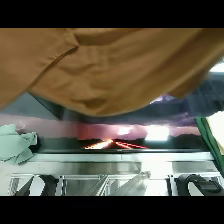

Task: Fold the shirts.

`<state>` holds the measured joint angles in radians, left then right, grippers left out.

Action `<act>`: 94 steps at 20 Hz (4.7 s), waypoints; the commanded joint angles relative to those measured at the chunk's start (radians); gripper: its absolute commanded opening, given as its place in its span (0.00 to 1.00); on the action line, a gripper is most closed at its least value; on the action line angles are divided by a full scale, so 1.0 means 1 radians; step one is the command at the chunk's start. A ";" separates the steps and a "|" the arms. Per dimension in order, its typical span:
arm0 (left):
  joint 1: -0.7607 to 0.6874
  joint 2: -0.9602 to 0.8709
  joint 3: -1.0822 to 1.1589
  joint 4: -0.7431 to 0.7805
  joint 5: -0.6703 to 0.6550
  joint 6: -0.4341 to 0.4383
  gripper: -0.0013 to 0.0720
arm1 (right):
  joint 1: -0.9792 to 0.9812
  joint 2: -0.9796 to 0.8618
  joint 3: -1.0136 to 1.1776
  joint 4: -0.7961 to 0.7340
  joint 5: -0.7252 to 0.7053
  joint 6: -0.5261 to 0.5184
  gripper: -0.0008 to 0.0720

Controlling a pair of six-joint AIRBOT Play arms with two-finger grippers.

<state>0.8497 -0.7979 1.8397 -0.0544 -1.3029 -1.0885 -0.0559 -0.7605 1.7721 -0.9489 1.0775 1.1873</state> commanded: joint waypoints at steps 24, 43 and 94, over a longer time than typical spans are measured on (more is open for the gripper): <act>-0.547 -1.136 -0.140 0.578 0.191 0.177 0.04 | -0.185 -1.297 -0.002 0.735 -0.004 -0.264 0.05; -0.586 -1.320 0.046 0.785 -0.036 0.045 0.03 | -0.248 -1.383 -0.002 0.443 0.300 -0.264 0.05; -0.519 -0.510 -1.183 1.046 -0.053 -0.144 0.41 | -0.491 -0.519 -1.223 0.643 0.187 -0.508 0.97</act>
<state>0.3534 -1.3312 0.7803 0.9894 -1.4303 -1.2388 -0.5461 -1.3079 0.6060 -0.3164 1.2751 0.7158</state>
